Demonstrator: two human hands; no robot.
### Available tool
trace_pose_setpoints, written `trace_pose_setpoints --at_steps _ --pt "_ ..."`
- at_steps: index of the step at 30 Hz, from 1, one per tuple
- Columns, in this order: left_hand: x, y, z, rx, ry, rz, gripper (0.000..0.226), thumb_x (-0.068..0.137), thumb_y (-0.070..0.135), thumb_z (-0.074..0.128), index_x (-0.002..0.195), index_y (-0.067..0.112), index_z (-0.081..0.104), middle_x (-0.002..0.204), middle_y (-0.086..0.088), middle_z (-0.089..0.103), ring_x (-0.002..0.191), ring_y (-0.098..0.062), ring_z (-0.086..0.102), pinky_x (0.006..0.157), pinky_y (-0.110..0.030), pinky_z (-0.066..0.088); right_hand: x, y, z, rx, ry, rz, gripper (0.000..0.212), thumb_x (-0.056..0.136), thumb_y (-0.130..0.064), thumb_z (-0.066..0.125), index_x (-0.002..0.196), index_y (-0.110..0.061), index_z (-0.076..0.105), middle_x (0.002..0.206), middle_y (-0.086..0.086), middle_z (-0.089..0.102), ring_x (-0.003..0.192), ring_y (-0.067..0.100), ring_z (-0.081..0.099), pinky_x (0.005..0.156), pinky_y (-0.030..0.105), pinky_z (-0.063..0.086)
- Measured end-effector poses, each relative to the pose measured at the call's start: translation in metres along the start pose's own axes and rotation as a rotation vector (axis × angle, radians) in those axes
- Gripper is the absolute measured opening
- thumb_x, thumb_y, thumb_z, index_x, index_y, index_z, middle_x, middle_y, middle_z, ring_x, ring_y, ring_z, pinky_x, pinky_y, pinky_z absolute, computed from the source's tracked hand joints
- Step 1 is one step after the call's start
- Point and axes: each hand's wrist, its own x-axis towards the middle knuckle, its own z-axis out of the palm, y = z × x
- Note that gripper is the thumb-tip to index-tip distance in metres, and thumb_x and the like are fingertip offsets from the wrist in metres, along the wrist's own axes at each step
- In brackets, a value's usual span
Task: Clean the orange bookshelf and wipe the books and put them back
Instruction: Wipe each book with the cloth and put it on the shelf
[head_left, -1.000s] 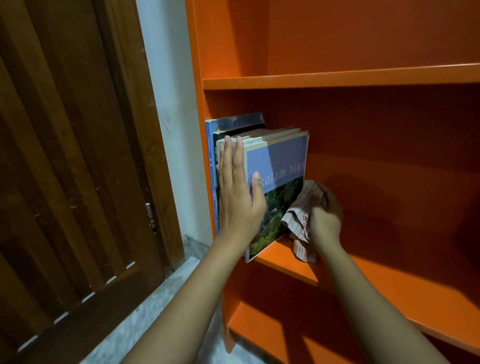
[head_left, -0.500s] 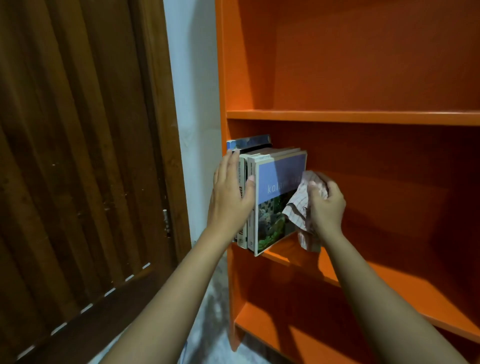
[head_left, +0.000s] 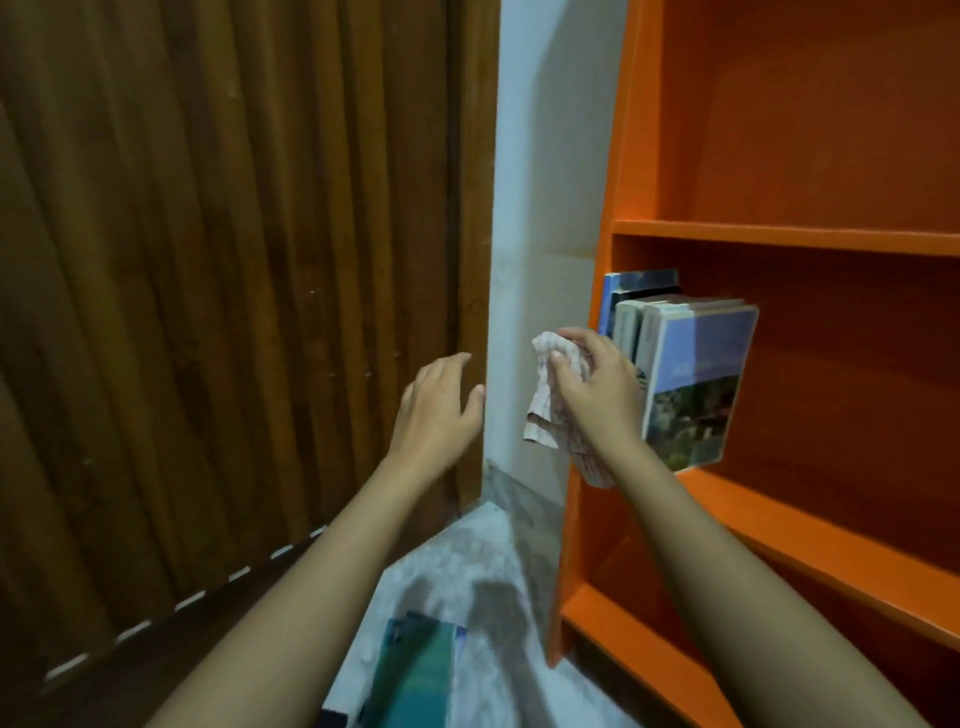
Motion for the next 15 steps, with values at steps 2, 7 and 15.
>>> trace_pose_setpoints --at_steps 2,7,15 --pt "-0.009 -0.029 0.006 0.051 -0.03 -0.063 0.046 0.097 0.032 0.045 0.14 0.017 0.038 0.142 -0.002 0.045 0.133 -0.018 0.039 0.109 -0.036 0.031 -0.015 0.002 0.029 -0.017 -0.075 0.038 0.027 0.091 -0.026 0.056 0.117 -0.02 0.062 0.117 -0.002 0.062 0.108 0.016 0.056 0.082 0.026 0.041" --pt "-0.043 -0.101 0.042 0.133 -0.189 -0.265 0.045 0.097 0.033 0.047 0.139 0.019 0.039 0.142 -0.002 0.046 0.13 -0.021 0.043 0.106 -0.037 0.036 -0.068 0.044 0.106 -0.029 -0.311 0.232 0.025 0.089 -0.026 0.055 0.113 -0.026 0.061 0.114 -0.002 0.063 0.102 0.018 0.059 0.077 0.027 0.044" --pt "-0.107 -0.209 0.124 0.135 -0.497 -0.533 0.046 0.096 0.032 0.047 0.136 0.012 0.041 0.138 -0.01 0.048 0.126 -0.027 0.045 0.104 -0.038 0.037 -0.176 0.133 0.185 -0.099 -0.634 0.525 0.03 0.087 -0.03 0.054 0.117 -0.026 0.059 0.116 0.003 0.064 0.1 0.025 0.062 0.084 0.041 0.052"
